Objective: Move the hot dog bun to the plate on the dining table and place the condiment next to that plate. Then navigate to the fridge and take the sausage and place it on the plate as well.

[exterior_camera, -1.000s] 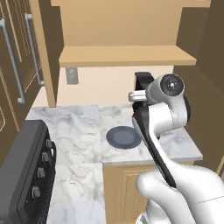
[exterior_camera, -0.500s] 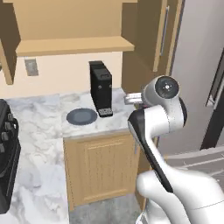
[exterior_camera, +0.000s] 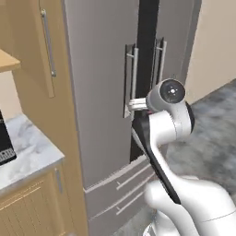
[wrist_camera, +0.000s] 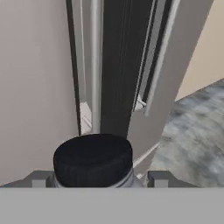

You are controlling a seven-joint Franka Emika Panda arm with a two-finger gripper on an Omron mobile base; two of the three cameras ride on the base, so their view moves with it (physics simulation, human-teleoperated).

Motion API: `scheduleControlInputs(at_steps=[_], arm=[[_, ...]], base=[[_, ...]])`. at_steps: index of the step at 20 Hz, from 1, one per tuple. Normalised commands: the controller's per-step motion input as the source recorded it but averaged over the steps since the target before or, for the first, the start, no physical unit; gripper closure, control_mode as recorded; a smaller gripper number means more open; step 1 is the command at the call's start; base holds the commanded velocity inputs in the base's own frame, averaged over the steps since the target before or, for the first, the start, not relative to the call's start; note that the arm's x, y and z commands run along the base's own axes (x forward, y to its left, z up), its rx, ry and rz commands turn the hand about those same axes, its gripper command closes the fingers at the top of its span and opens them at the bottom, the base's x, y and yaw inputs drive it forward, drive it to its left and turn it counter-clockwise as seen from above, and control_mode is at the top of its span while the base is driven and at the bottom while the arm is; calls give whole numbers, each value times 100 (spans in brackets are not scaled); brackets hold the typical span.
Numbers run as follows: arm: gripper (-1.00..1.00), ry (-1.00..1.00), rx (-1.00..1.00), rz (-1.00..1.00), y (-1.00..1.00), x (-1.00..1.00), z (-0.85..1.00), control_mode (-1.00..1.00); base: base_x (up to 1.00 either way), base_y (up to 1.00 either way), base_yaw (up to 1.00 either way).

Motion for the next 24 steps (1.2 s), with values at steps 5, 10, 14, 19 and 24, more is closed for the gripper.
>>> scheduleControlInputs(at_steps=[5, 10, 14, 19, 24], arm=[[100, 0, 0, 0, 0, 0, 0, 100], [100, 0, 0, 0, 0, 0, 0, 100], [100, 0, 0, 0, 0, 0, 0, 100], [100, 0, 0, 0, 0, 0, 0, 100], [100, 0, 0, 0, 0, 0, 0, 100]], base=[[11, -100, -72], [27, -100, -67], [72, -100, -56], [99, -81, -47], [100, -41, -39]])
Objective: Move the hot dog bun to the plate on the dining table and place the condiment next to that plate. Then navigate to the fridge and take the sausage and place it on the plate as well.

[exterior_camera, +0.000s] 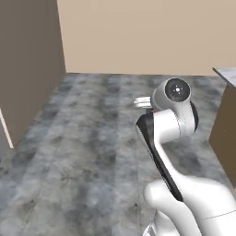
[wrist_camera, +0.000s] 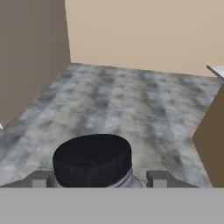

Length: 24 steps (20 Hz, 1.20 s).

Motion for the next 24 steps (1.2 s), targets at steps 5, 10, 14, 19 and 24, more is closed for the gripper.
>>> scheduleControlInputs(at_steps=[5, 10, 14, 19, 24], arm=[[100, 0, 0, 0, 0, 0, 0, 100], [100, 0, 0, 0, 0, 0, 0, 100], [100, 0, 0, 0, 0, 0, 0, 100], [100, 0, 0, 0, 0, 0, 0, 100], [100, 0, 0, 0, 0, 0, 0, 100]], base=[[100, -7, -40], [100, 10, -44], [100, 49, -45], [100, 73, -50], [100, 83, -56]])
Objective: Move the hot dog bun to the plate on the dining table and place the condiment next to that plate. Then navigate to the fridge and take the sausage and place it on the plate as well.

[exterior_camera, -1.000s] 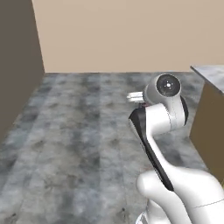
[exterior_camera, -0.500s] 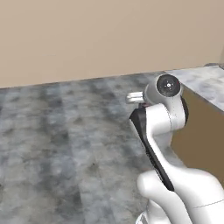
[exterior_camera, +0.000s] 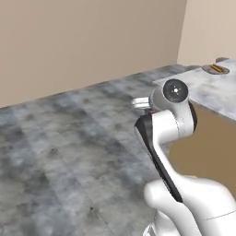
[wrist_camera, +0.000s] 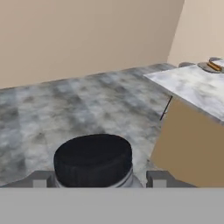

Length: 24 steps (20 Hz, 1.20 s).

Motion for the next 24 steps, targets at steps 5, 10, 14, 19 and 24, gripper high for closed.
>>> scheduleControlInputs(at_steps=[5, 10, 14, 19, 24], arm=[[100, 0, 0, 0, 0, 0, 0, 100], [100, 0, 0, 0, 0, 0, 0, 100], [100, 0, 0, 0, 0, 0, 0, 100], [100, 0, 0, 0, 0, 0, 0, 100], [100, 0, 0, 0, 0, 0, 0, 100]], base=[[100, 84, -57], [100, 85, -57], [100, 87, -57], [89, 94, -57], [74, 100, -55]])
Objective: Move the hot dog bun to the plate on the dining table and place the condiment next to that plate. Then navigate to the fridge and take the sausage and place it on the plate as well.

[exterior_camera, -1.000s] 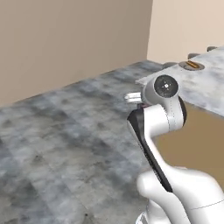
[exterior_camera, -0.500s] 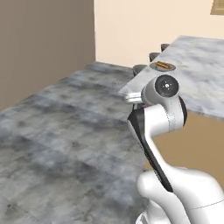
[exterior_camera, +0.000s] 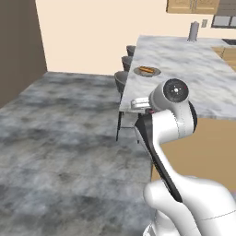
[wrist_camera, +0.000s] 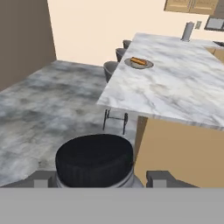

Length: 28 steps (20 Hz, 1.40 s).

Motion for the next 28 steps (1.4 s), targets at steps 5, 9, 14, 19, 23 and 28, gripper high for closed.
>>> scheduleControlInputs(at_steps=[5, 9, 14, 19, 23, 28], arm=[[100, 0, 0, 0, 0, 0, 0, 100], [100, 0, 0, 0, 0, 0, 0, 100], [100, 0, 0, 0, 0, 0, 0, 100], [100, 0, 0, 0, 0, 0, 0, 100], [100, 0, 0, 0, 0, 0, 0, 100], [100, 0, 0, 0, 0, 0, 0, 100]], base=[[64, 100, -54], [56, 100, -52], [55, 100, -52], [56, 100, -52], [72, 100, -52], [77, 100, -53]])
